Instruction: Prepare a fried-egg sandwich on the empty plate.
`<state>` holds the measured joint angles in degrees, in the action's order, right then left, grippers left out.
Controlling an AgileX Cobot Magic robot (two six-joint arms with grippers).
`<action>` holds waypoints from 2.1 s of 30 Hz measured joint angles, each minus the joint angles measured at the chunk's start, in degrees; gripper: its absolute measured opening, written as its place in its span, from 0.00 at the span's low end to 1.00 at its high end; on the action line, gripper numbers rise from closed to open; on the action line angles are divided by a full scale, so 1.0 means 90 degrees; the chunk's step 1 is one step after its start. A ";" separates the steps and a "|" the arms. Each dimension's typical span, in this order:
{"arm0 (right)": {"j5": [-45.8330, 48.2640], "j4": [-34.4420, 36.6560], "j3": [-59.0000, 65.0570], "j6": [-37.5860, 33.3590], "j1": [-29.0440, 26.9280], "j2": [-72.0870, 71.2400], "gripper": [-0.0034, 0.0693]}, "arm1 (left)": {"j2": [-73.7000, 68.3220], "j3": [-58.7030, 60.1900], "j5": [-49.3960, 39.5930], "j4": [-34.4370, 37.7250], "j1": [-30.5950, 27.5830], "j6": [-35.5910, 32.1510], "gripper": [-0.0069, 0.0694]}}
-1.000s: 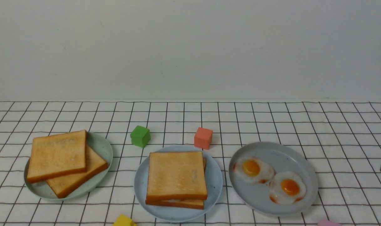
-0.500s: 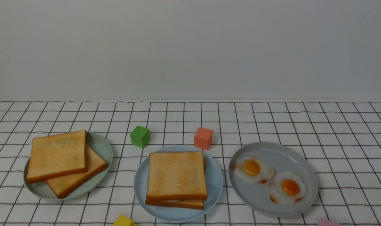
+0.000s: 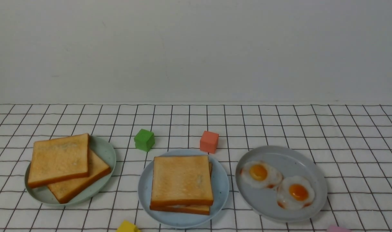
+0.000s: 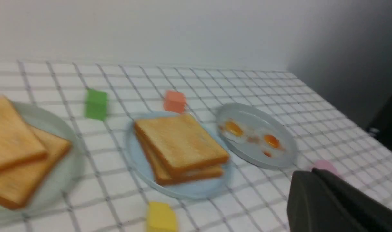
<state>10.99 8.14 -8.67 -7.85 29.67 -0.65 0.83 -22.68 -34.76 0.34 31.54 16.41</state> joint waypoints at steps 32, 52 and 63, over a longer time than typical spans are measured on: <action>-0.0007 0.0000 0.0012 0.0007 0.0000 0.0000 0.10 | -0.0012 0.2703 0.1269 -0.0746 -0.3189 0.0056 0.10; -0.0102 -0.0797 0.0037 -0.0649 0.0000 0.0000 0.15 | -0.0012 0.2703 0.1268 -0.0767 -0.3189 0.0056 0.11; 0.0814 -0.1151 0.0500 0.1364 -0.2172 0.0000 0.17 | -0.0012 0.2703 0.1268 -0.0790 -0.3189 0.0056 0.12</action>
<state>18.31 -2.22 -4.17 4.43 10.12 -0.65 0.72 1.65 -23.35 -6.77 2.84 16.91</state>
